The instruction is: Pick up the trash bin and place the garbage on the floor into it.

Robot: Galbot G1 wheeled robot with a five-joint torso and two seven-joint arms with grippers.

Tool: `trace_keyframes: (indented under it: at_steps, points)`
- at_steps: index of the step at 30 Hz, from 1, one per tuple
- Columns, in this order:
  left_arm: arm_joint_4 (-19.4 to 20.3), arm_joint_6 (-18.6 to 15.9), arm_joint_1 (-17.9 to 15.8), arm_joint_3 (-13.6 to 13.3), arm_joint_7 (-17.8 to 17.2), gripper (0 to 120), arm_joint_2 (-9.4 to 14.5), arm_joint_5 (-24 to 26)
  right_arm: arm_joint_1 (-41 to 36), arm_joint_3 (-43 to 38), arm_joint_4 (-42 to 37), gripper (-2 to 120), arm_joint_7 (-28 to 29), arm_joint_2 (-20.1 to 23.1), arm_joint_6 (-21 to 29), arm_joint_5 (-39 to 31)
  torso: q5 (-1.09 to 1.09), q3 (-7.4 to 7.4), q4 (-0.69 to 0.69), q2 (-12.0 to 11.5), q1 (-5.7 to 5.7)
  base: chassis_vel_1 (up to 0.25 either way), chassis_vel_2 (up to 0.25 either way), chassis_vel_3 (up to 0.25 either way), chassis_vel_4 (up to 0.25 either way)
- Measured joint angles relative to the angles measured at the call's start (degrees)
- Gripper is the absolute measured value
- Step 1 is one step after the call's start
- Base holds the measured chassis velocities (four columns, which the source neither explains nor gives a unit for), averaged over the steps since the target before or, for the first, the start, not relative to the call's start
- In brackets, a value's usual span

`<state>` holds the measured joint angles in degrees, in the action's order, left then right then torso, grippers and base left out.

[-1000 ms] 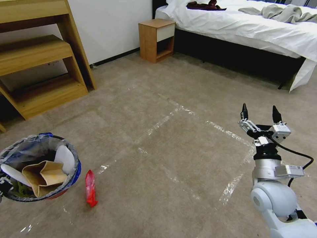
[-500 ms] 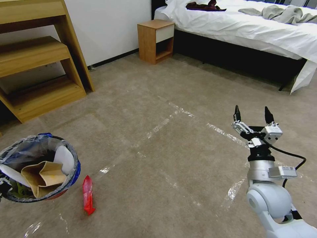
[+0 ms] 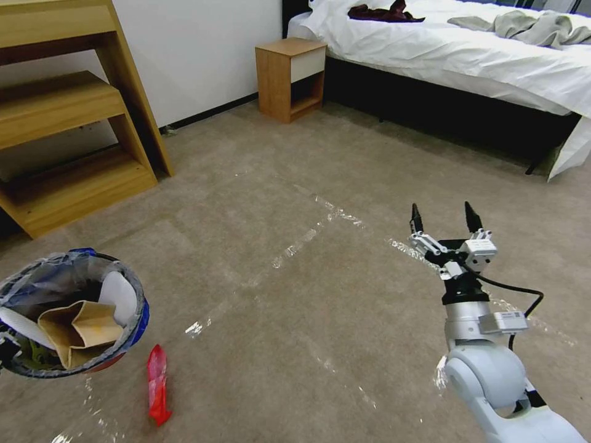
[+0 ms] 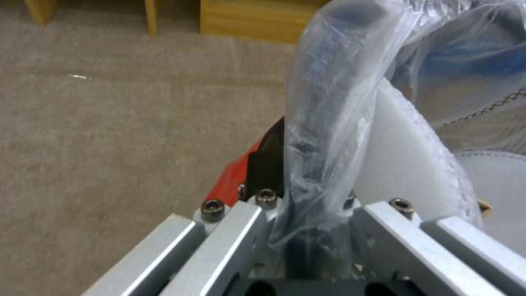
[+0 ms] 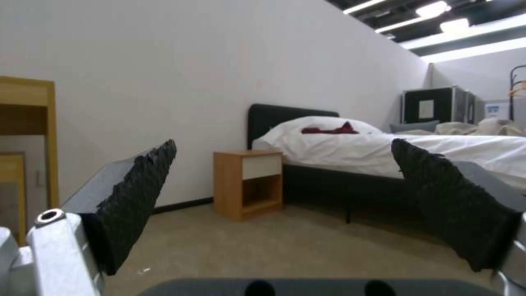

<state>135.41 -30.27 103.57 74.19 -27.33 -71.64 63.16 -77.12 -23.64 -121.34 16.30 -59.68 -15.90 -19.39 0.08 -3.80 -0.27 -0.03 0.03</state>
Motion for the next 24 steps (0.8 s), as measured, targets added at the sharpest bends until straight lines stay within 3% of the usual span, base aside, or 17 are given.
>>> trace_keyframes:
  at_steps: [24]
  points:
    - [0.82,0.3,1.44,0.66,0.13,1,-0.23,-0.13,1.22,3.15,0.81,99,0.23,1.24,0.26,-0.71,0.0,0.0,0.0,0.0,0.01,-0.104,0.098,0.099,-0.096]
